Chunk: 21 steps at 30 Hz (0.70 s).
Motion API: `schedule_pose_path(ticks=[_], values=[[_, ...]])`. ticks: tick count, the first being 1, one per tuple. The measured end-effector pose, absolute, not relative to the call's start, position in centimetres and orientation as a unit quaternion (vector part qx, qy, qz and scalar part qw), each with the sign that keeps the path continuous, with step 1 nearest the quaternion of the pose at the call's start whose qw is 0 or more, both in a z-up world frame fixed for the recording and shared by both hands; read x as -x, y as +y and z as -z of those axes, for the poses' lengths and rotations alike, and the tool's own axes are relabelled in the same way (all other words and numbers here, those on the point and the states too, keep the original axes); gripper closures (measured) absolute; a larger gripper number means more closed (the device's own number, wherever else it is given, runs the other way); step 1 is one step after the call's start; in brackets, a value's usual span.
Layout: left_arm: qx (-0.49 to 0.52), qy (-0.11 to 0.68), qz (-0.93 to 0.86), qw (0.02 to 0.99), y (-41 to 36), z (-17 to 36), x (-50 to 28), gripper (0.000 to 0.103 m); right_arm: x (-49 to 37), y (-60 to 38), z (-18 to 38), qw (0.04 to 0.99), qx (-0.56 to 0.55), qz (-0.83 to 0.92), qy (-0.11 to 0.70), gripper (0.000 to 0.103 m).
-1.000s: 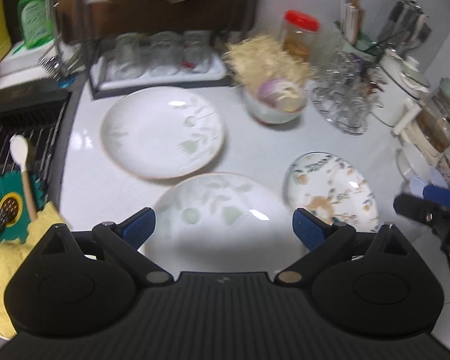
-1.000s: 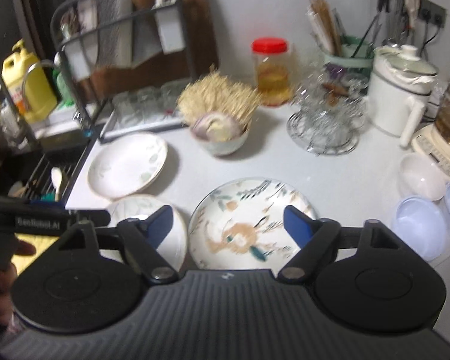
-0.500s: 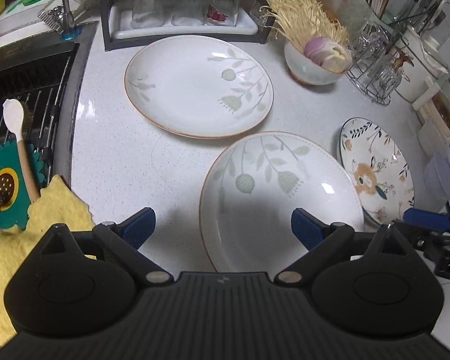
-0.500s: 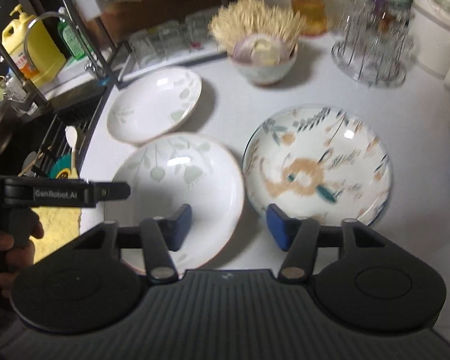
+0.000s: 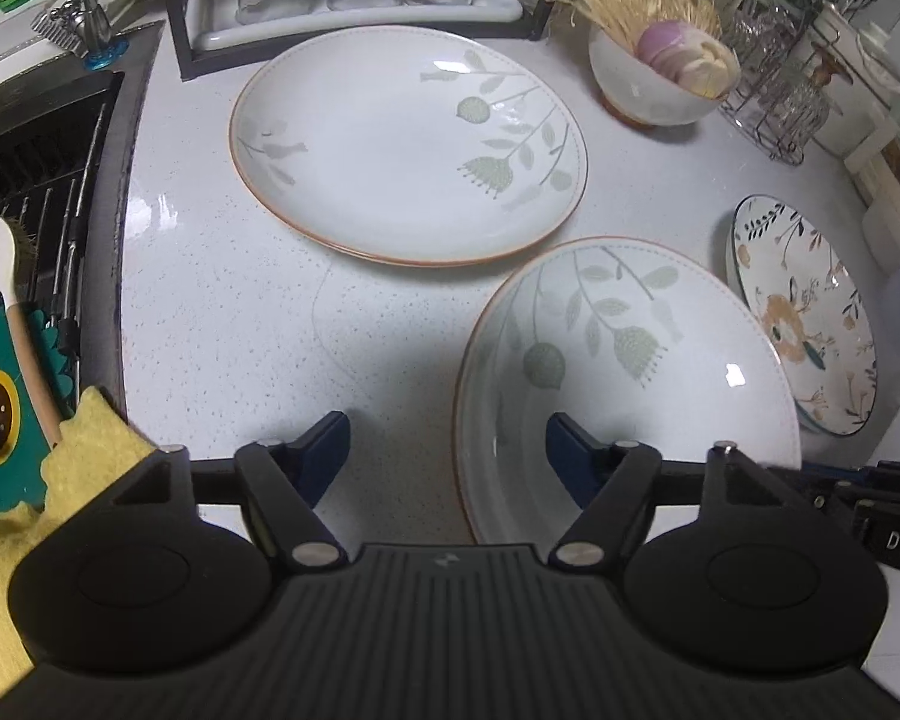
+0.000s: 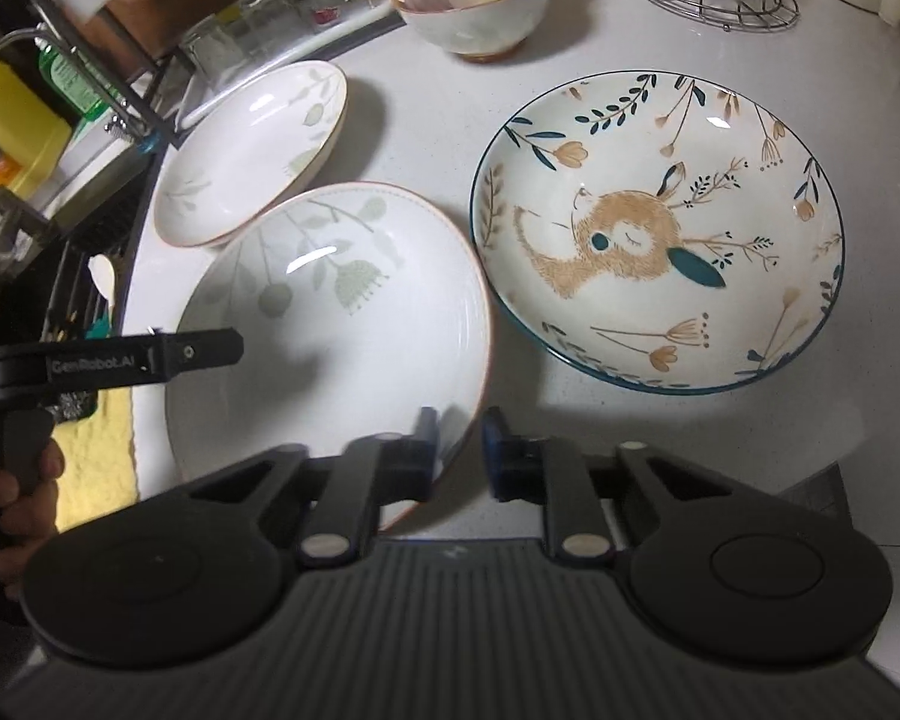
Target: Organize plates and bowls
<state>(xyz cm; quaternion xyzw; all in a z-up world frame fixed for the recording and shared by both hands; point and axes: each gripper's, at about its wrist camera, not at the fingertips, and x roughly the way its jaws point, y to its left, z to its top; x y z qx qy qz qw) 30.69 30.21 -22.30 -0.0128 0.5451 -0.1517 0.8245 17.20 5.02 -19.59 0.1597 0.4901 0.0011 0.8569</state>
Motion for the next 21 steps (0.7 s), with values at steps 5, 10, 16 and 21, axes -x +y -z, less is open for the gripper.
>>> schedule_pose_path(ticks=[5,10,16,21], values=[[0.014,0.537,0.175,0.825,29.9,22.5,-31.1,0.063,-17.4,4.9,20.0,0.862,-0.163,-0.001,0.480,0.088],[0.017,0.529,0.189,0.827,29.5,22.5,-31.3,0.076,-17.9,4.8,20.1,0.867,-0.158,-0.009,0.473,0.088],[0.030,0.537,0.198,0.819,29.8,22.4,-31.3,0.077,-17.9,4.1,19.9,0.862,-0.169,-0.012,0.477,0.088],[0.030,0.536,0.209,0.817,30.0,21.9,-30.9,0.077,-17.8,4.0,19.1,0.864,-0.168,-0.023,0.473,0.087]])
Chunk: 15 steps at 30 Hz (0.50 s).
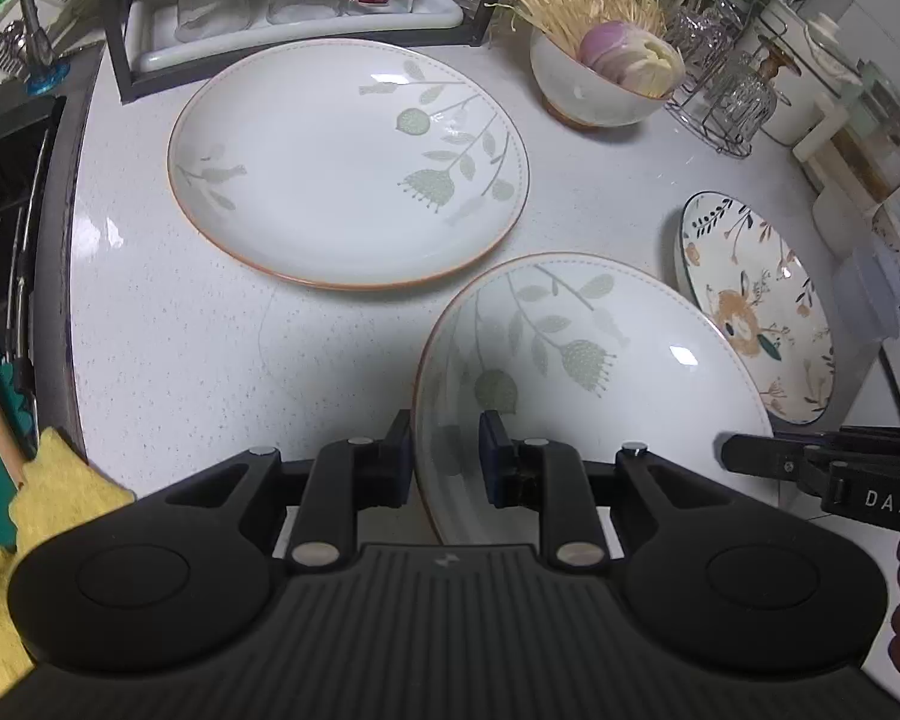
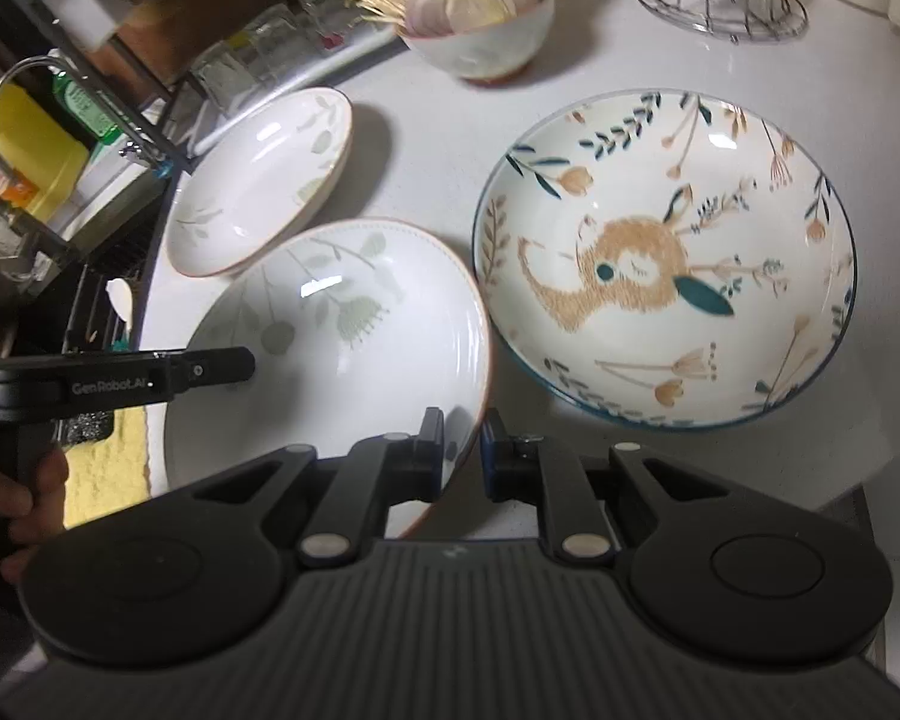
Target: Organize plates and bowls
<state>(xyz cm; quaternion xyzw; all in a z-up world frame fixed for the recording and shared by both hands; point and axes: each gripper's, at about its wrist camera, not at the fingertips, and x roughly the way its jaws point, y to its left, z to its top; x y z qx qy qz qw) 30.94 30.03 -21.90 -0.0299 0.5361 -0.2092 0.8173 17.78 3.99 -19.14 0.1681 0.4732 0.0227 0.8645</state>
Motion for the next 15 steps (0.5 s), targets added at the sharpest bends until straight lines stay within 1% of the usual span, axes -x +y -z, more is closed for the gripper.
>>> schedule_pose_path(ticks=[5,9,15], values=[[0.045,0.540,0.214,0.813,30.1,21.0,-30.5,0.077,-17.5,3.3,17.7,0.872,-0.173,-0.023,0.457,0.087],[0.095,0.547,0.219,0.802,30.4,20.4,-30.6,0.077,-17.0,2.8,15.9,0.884,-0.170,-0.012,0.435,0.087],[0.107,0.541,0.233,0.801,29.5,18.9,-30.3,0.077,-16.6,2.0,14.0,0.899,-0.161,0.003,0.408,0.087]])
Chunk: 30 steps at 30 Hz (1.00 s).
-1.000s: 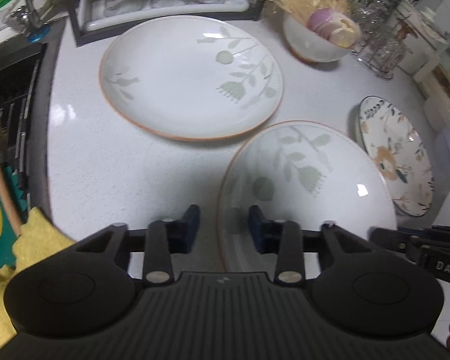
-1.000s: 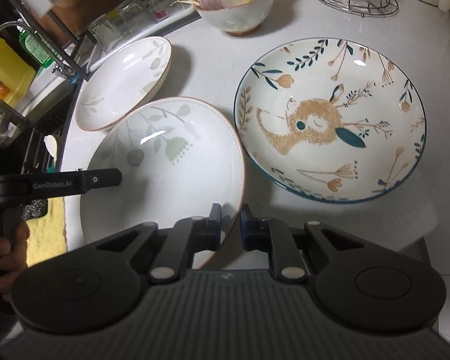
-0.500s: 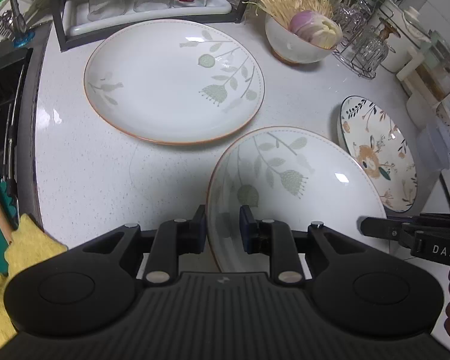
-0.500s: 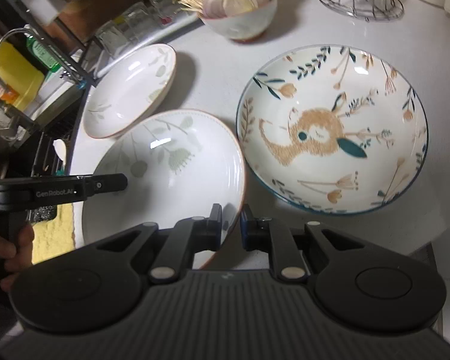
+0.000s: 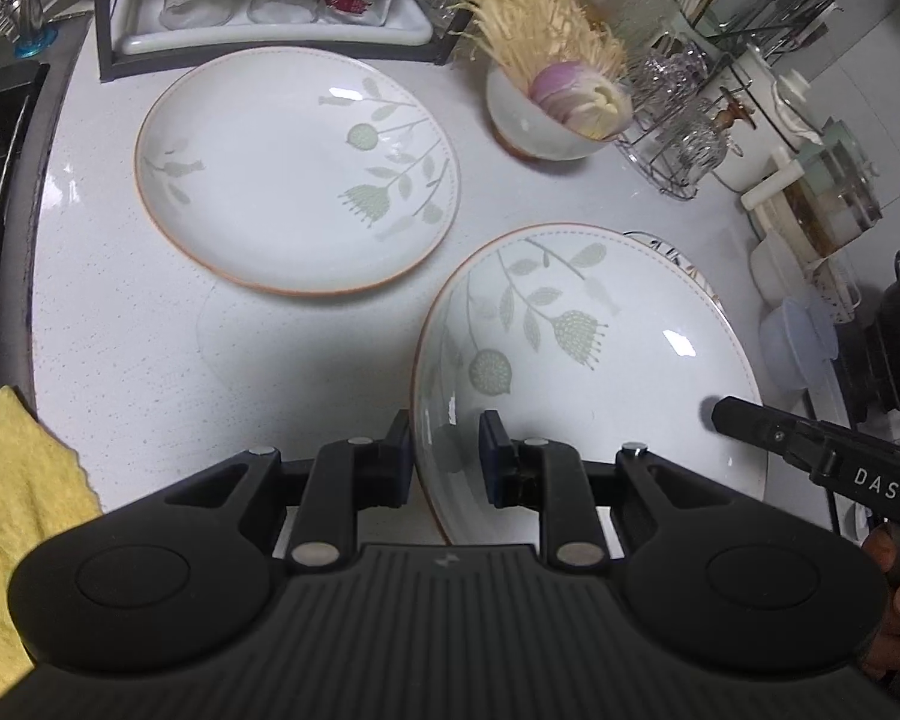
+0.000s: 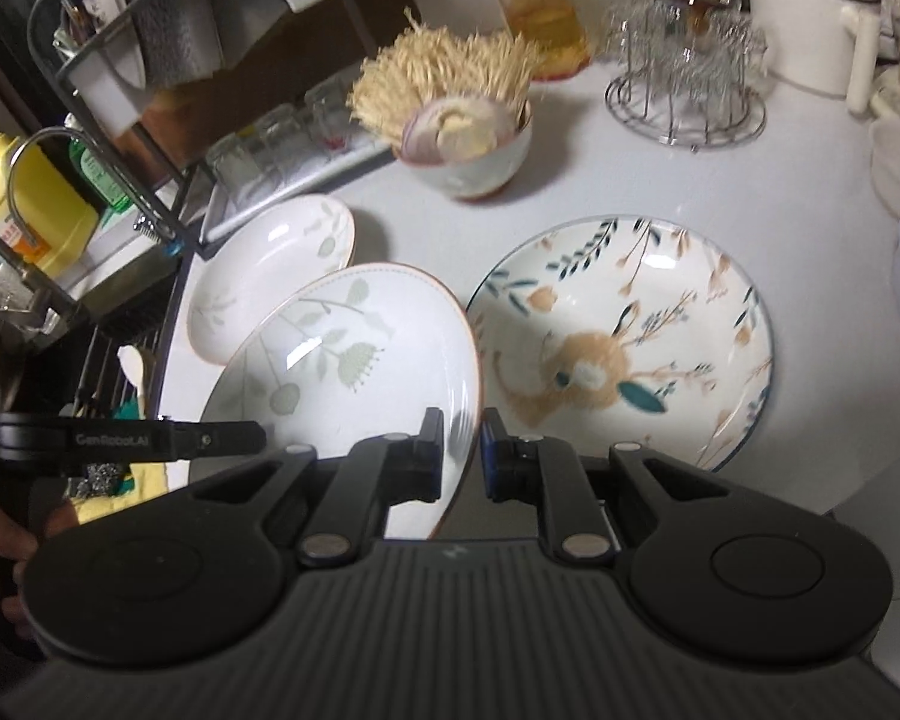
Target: Organize plates and bowls
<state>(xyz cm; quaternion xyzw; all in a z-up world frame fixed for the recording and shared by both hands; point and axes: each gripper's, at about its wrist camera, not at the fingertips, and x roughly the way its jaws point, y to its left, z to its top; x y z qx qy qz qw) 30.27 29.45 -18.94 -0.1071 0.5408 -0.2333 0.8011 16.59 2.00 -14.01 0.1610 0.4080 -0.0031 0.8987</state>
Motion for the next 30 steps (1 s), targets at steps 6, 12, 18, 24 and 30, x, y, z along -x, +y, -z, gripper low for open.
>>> schedule_pose_path(ticks=[6,12,18,24,30], values=[[0.119,0.535,0.253,0.797,28.5,16.6,-30.6,0.077,-16.0,0.7,12.5,0.907,-0.168,0.012,0.385,0.087],[0.121,0.526,0.261,0.800,26.5,14.1,-30.8,0.077,-15.2,-1.7,11.4,0.911,-0.194,0.013,0.363,0.088],[0.150,0.540,0.256,0.788,23.3,14.0,-31.5,0.077,-14.9,-4.9,11.0,0.916,-0.190,0.016,0.353,0.088],[0.157,0.555,0.244,0.779,19.7,15.0,-31.7,0.077,-15.1,-8.2,11.6,0.914,-0.186,0.018,0.360,0.088],[0.178,0.574,0.215,0.770,16.4,17.1,-32.2,0.077,-15.8,-11.5,13.3,0.907,-0.182,0.015,0.379,0.088]])
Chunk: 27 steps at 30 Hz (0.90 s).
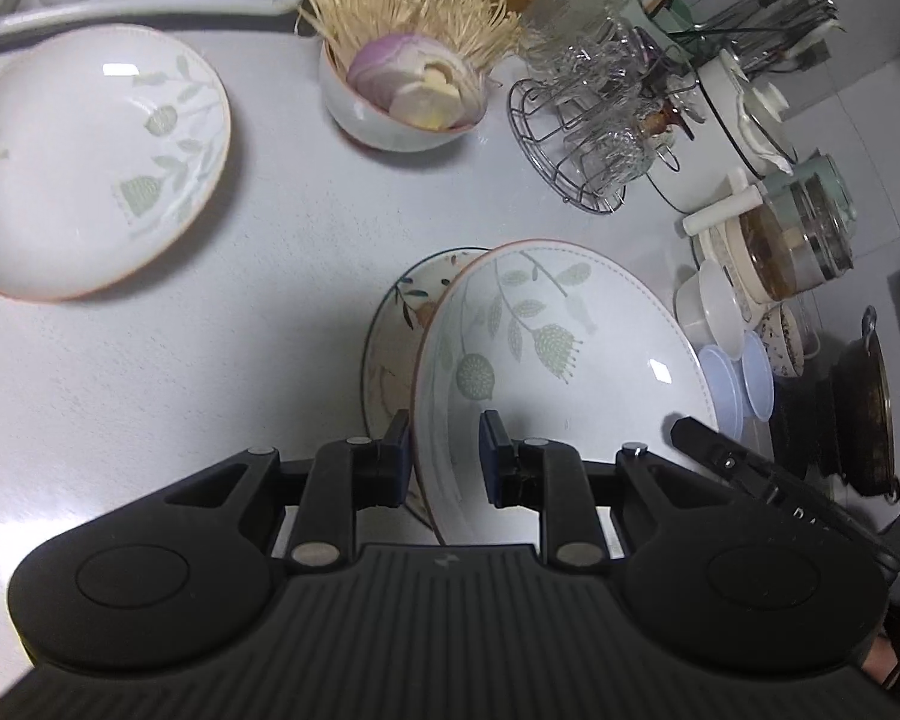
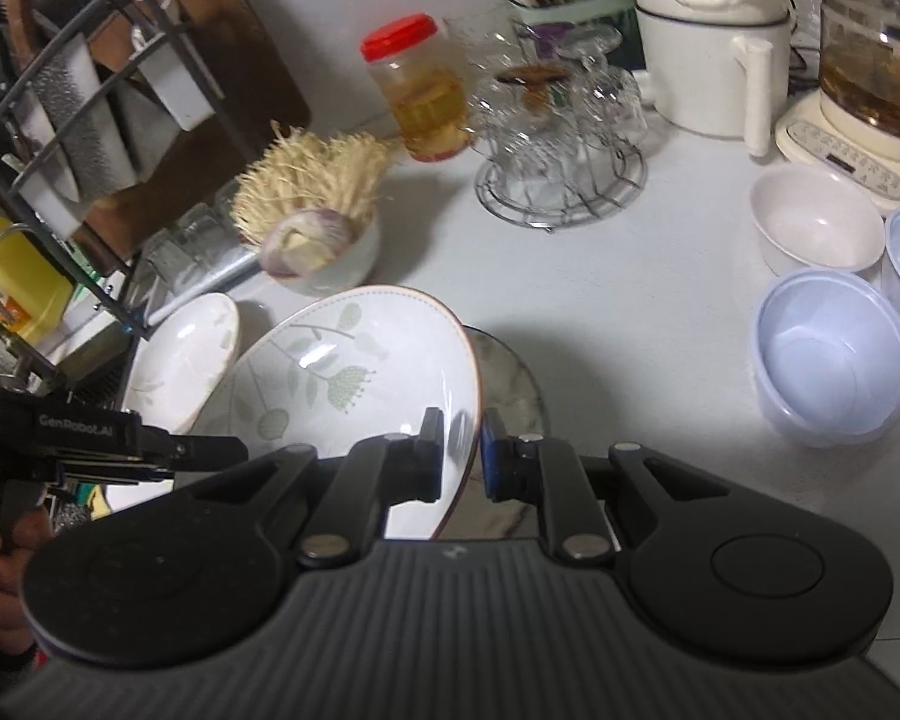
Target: Organize plates and bowls
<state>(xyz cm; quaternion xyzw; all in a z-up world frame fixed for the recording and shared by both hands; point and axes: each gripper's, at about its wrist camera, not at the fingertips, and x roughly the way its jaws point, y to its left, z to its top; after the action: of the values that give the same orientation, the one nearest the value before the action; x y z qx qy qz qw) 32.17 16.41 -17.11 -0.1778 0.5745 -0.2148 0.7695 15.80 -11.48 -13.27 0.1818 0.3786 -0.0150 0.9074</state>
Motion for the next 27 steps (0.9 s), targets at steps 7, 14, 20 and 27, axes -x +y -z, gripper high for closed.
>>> schedule_pose_path(ticks=[7,14,20,27], values=[[0.193,0.575,0.184,0.773,13.7,18.5,-32.3,0.077,-16.6,-14.3,15.4,0.896,-0.183,0.008,0.404,0.088],[0.195,0.568,0.154,0.785,12.3,19.3,-32.1,0.077,-18.2,-15.7,16.8,0.892,-0.153,-0.019,0.426,0.088],[0.205,0.564,0.123,0.791,12.3,20.3,-31.4,0.076,-19.7,-15.6,17.0,0.894,-0.122,-0.043,0.429,0.088],[0.224,0.565,0.095,0.789,13.1,21.1,-31.1,0.076,-20.6,-14.9,17.4,0.894,-0.099,-0.059,0.434,0.088]])
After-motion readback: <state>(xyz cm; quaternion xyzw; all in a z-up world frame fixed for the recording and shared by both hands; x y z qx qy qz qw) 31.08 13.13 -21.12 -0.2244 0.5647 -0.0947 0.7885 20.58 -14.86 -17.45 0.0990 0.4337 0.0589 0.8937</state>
